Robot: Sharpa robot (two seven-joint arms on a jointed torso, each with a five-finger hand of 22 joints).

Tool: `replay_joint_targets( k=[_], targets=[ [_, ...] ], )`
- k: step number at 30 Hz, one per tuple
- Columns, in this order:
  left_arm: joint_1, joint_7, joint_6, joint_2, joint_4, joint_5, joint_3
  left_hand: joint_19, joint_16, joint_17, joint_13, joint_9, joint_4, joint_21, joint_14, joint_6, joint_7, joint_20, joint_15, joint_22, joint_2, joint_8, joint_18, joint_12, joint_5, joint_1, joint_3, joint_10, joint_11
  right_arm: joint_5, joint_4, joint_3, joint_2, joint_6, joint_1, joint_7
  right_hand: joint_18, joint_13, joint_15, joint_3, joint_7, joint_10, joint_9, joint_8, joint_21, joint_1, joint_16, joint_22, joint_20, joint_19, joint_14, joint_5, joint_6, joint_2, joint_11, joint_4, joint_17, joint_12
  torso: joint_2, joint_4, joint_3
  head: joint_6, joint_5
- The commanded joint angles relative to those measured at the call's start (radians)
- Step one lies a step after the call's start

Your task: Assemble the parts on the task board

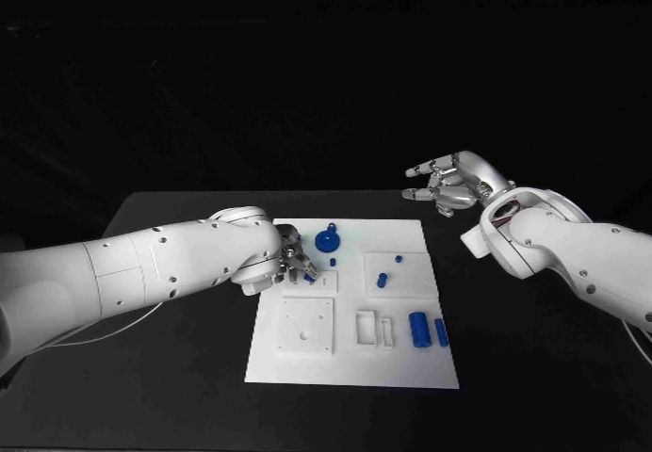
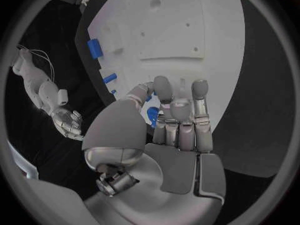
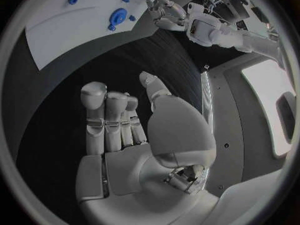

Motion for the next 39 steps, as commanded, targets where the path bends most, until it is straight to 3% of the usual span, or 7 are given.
replay_joint_targets(
  k=[1, 17, 22, 23, 29, 39],
  targets=[
    [0.000, -0.004, 0.022, -0.001, 0.005, -0.006, 0.001, 0.004, 0.003, -0.002, -0.003, 0.522, -0.093, -0.001, 0.006, 0.205, -0.101, 0.002, -0.001, 0.021, 0.014, 0.007, -0.006, 0.001, -0.003, 0.009, 0.086, 0.044, -0.011, 0.004, 0.000, 0.001, 0.000, 0.017, 0.000, 0.011, 0.019, -0.001, 0.001, 0.005, 0.000, -0.006, 0.001, -0.002, -0.003, -0.008, 0.000, 0.083, 0.002, 0.044, -0.004, 0.004, 0.006, 0.000, 0.002, 0.000, -0.001, -0.001, 0.000, 0.0000, 0.0001, -0.001, 0.000],
    [-0.001, -0.002, 0.029, -0.002, 0.006, -0.006, 0.001, 0.003, 0.002, -0.005, -0.006, 0.498, -0.091, -0.002, 0.006, 0.206, -0.101, 0.003, 0.000, 0.021, 0.017, 0.007, -0.006, 0.002, -0.015, 0.011, 0.082, 0.044, -0.011, 0.005, 0.000, 0.001, 0.000, 0.024, 0.000, 0.010, 0.019, -0.002, 0.001, 0.006, 0.001, -0.007, 0.001, -0.002, -0.003, -0.010, 0.000, 0.083, 0.002, 0.044, -0.003, 0.006, 0.005, 0.000, 0.001, -0.002, 0.000, -0.002, 0.001, -0.0012, 0.0014, -0.005, -0.004],
    [-0.001, -0.003, 0.035, -0.001, 0.006, -0.005, 0.001, 0.005, 0.000, -0.009, -0.008, 0.438, -0.088, -0.005, 0.006, 0.210, -0.100, 0.003, 0.000, 0.020, 0.023, 0.009, -0.007, 0.001, -0.053, 0.015, 0.074, 0.044, -0.012, 0.006, 0.000, 0.001, 0.000, 0.025, 0.000, 0.010, 0.019, -0.002, 0.000, 0.007, 0.000, -0.007, 0.001, -0.002, -0.003, -0.011, 0.000, 0.083, 0.002, 0.045, -0.003, 0.008, 0.005, 0.001, 0.001, -0.004, 0.001, -0.002, 0.000, -0.0008, 0.0015, -0.005, -0.007],
    [-0.001, -0.003, 0.036, -0.001, 0.006, -0.005, 0.001, 0.005, 0.001, -0.008, -0.009, 0.406, -0.088, -0.006, 0.006, 0.213, -0.100, 0.003, 0.000, 0.020, 0.025, 0.013, -0.007, 0.001, -0.057, 0.019, 0.068, 0.044, -0.012, 0.006, 0.000, 0.001, 0.000, 0.025, 0.000, 0.010, 0.019, -0.002, 0.000, 0.007, 0.000, -0.007, 0.001, -0.002, -0.003, -0.011, 0.000, 0.083, 0.002, 0.045, -0.003, 0.008, 0.005, 0.001, 0.001, -0.004, 0.001, -0.002, 0.001, -0.0007, 0.0018, -0.006, -0.008],
    [-0.001, -0.005, 0.040, 0.002, 0.007, -0.005, 0.001, 0.007, -0.002, -0.016, -0.011, 0.369, -0.087, -0.009, 0.005, 0.212, -0.098, 0.004, 0.001, 0.020, 0.031, 0.011, -0.007, -0.001, -0.093, 0.025, 0.061, 0.045, -0.011, 0.007, 0.001, 0.001, 0.000, 0.026, 0.000, 0.011, 0.019, -0.002, 0.000, 0.007, 0.000, -0.007, 0.001, -0.002, -0.003, -0.011, 0.000, 0.083, 0.002, 0.045, -0.003, 0.008, 0.005, 0.001, 0.001, -0.004, 0.001, -0.002, 0.000, -0.0013, 0.0020, -0.007, -0.009],
    [-0.001, -0.009, 0.049, 0.005, 0.007, -0.005, 0.000, 0.008, -0.003, -0.021, -0.013, 0.332, -0.085, -0.012, 0.005, 0.213, -0.097, 0.004, 0.001, 0.020, 0.036, 0.013, -0.007, -0.001, -0.111, 0.027, 0.051, 0.044, -0.010, 0.009, 0.004, 0.001, -0.002, 0.027, 0.000, 0.011, 0.019, -0.001, 0.000, 0.007, 0.000, -0.006, 0.001, -0.002, -0.004, -0.012, 0.000, 0.083, 0.002, 0.045, -0.003, 0.011, 0.006, 0.001, 0.001, -0.005, 0.001, -0.001, 0.000, -0.0009, 0.0014, -0.009, -0.012]
  ],
)
